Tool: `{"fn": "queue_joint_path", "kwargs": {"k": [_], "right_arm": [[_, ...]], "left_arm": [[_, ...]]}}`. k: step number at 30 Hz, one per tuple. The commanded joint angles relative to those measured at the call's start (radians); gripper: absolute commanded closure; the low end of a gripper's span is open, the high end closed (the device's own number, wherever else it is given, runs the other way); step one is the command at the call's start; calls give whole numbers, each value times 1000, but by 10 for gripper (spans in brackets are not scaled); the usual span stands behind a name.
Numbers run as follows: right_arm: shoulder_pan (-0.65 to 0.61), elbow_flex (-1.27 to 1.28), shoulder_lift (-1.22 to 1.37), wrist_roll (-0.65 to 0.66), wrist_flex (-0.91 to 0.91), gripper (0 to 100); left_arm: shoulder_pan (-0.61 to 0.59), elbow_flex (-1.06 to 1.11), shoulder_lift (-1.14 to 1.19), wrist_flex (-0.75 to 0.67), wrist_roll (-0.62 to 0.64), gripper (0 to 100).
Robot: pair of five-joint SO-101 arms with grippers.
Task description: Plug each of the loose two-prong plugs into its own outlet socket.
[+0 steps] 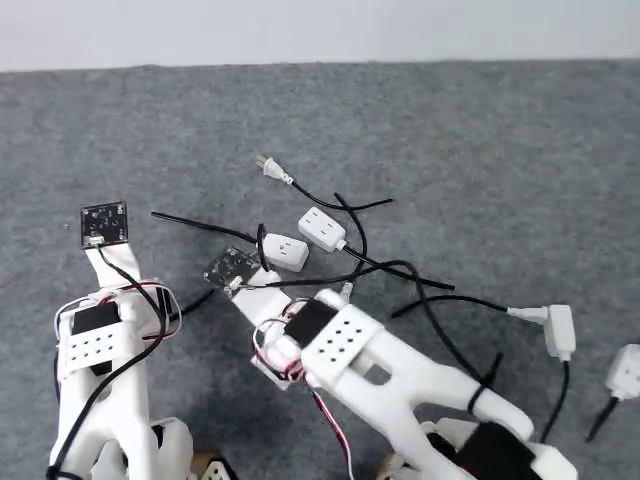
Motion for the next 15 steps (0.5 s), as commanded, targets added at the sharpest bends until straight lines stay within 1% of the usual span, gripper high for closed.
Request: {"fn": "queue_joint_path", "kwargs": {"k": [1,4,7,15], "right_arm": [[110,-11,30,23,-51,990],[199,-12,47,80,-82,990],[255,-12,56,100,-108,990],[321,-11,59,127,-116,990]], "left_arm": [[-6,-10,-2,-35,-17,884],[-6,-10,-2,-35,-17,884],[-6,-10,-2,-35,-17,884],[-6,-8,-2,-35,-17,884]]}}
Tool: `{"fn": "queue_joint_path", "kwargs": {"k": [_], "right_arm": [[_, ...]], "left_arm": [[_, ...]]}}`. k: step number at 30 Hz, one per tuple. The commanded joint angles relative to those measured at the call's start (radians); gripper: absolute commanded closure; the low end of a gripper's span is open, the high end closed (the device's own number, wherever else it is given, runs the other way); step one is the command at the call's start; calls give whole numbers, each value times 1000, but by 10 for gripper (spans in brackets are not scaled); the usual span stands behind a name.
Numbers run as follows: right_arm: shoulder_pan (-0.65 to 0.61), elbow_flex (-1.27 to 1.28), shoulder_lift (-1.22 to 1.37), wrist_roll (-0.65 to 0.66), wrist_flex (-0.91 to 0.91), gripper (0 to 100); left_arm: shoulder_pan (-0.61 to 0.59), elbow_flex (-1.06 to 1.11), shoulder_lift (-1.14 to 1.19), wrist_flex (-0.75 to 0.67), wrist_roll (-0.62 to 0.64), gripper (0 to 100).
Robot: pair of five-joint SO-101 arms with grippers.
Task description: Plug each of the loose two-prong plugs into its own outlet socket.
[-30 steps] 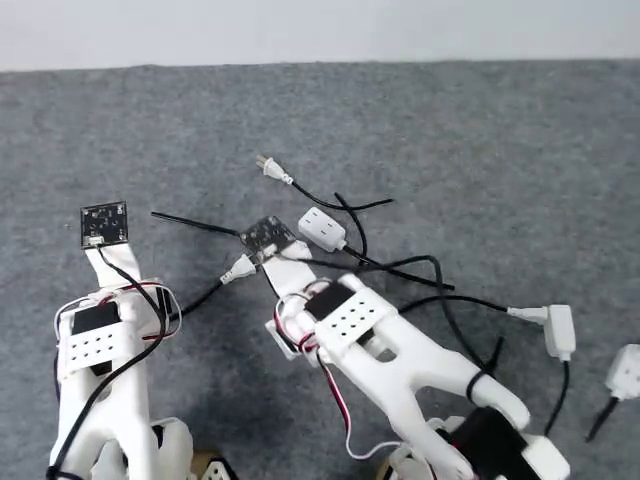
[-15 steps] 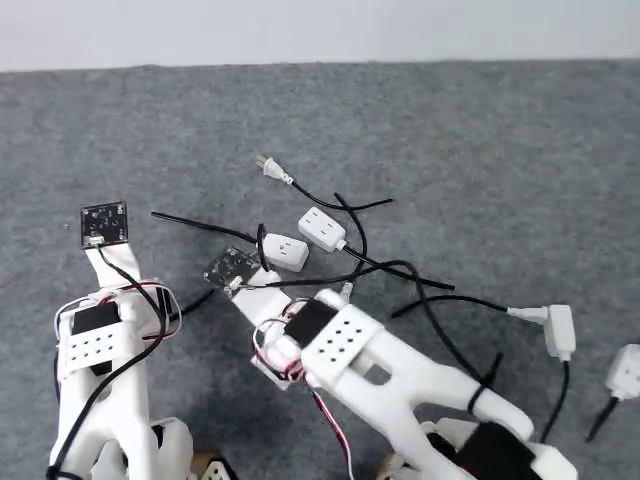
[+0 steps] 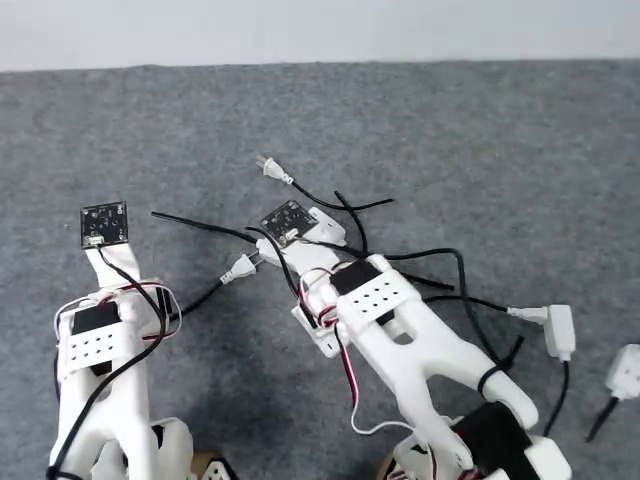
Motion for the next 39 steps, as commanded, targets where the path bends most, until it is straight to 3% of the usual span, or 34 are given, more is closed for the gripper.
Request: {"fn": "queue_joint_path", "kwargs": {"k": [1,10,20,25,30,39], "right_arm": [[41,-9,-2,15,-13,990],[21,3,90,91,-35,990],[19,-133,185,84,54,990],[19,-132,59,69,67,987],[41,-114,-71,12,133,864],[179,-6,-291,41,94,929]], "left_arm": [[-6,-8,0,-35,-17,884],[17,5,-2,-35,-17,884],[92,16,-9,-35,-3,883],[213,-16,-11,-5,272,870],[436,-67,-3,153,554,735],[806,-58,3,118,735,703]]}}
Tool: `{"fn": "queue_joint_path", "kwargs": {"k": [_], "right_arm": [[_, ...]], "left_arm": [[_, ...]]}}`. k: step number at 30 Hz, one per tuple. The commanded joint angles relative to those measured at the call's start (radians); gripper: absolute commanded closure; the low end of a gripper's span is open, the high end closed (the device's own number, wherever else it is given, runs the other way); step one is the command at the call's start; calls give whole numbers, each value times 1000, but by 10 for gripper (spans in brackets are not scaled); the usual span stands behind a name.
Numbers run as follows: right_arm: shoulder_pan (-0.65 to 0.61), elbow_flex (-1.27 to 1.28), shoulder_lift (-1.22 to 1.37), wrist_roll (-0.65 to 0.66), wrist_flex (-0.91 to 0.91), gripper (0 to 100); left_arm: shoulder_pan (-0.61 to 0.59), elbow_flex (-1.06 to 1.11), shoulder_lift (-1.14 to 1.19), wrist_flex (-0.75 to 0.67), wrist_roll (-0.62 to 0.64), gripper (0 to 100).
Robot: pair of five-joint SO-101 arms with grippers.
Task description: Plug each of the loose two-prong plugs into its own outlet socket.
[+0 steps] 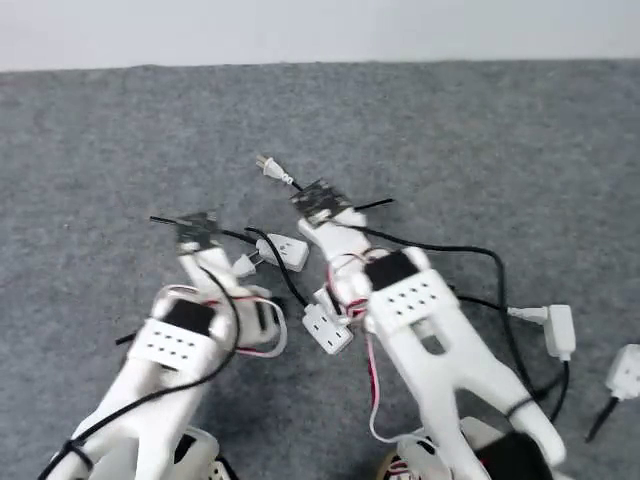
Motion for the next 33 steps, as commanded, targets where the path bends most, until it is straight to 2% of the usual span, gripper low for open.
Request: {"fn": "queue_joint_path", "kwargs": {"k": [1,6,11,19,26,33], "right_arm": [[51,-2,-88,12,-15,928],[58,5,-88,14,-35,928],[61,5,-88,15,-36,928],[97,5,-88,55,-36,922],[101,5,-88,61,-36,922],[101,5,-88,89,-36,926]], "left_arm": [[146,-22,9,-49,86,703],[233,-19,150,-153,140,703],[232,-151,327,-81,143,701],[279,-291,511,-97,181,702],[287,-259,445,-104,178,702],[279,-154,210,-104,176,701]]}}
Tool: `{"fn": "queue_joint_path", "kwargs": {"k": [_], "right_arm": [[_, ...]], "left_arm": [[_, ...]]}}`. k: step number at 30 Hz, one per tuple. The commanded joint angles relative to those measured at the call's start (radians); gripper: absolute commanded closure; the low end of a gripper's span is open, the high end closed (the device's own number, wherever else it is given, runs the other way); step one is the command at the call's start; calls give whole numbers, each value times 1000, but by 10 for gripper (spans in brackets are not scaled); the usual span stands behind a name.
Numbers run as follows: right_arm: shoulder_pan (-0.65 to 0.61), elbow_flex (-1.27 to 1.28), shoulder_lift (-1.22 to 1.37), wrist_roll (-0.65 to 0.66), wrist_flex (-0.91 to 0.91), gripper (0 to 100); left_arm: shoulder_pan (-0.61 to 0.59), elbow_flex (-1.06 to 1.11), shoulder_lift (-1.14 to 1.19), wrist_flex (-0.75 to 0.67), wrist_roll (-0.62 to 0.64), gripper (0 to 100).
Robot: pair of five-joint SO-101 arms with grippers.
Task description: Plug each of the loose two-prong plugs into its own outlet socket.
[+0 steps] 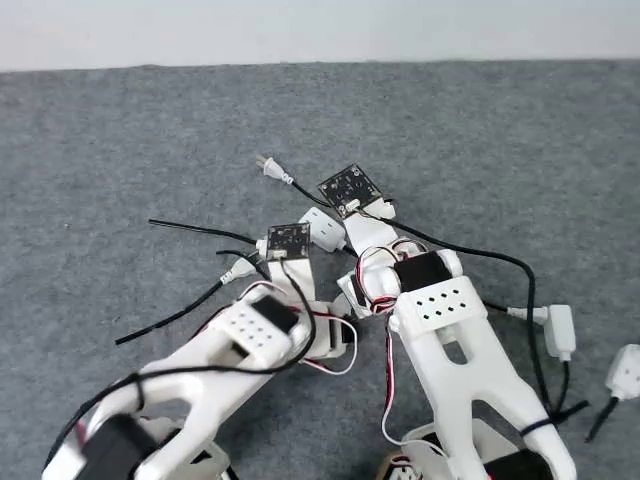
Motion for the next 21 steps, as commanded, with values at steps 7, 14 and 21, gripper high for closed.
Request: {"fn": "queue_joint_path", "kwargs": {"k": [7,14,21], "right_arm": [[13,8,-41,14,-30,926],[21,29,-44,14,-61,924],[44,25,-45,21,-61,923]], "left_arm": [[-2,76,-173,-75,23,700],[-18,-28,63,-78,25,701],[-17,-127,172,6,17,703]]}}
